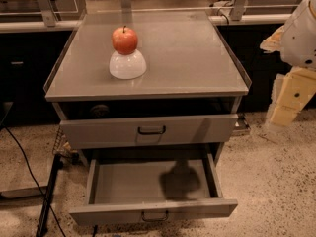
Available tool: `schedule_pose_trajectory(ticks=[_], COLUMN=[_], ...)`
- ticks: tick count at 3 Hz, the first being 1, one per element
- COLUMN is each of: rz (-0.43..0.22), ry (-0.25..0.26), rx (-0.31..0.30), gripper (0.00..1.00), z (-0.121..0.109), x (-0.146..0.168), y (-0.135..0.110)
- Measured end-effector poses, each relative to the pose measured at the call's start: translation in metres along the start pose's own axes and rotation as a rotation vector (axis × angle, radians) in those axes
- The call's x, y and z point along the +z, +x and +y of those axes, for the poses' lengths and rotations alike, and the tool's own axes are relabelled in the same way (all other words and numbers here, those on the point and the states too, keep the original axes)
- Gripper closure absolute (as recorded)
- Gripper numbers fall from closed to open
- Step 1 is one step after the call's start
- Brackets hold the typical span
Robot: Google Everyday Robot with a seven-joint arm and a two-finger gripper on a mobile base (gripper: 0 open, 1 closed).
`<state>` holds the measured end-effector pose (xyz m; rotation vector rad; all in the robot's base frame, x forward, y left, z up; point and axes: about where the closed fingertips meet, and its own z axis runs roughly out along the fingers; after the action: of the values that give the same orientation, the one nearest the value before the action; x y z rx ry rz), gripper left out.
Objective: Place apple into middle drawer
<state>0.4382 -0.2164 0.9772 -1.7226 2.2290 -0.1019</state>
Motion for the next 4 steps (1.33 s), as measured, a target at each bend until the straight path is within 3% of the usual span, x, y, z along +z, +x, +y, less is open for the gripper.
schedule_pose_trajectory(ticks=[2,4], rz=[-0.028,-0.115], ry=[0.020,0.073], rx=[-0.001,0.013], gripper=[0.00,0.00], z=[-0.011,-0.061], x=[0.004,0.031], y=[-0.010,-0.059])
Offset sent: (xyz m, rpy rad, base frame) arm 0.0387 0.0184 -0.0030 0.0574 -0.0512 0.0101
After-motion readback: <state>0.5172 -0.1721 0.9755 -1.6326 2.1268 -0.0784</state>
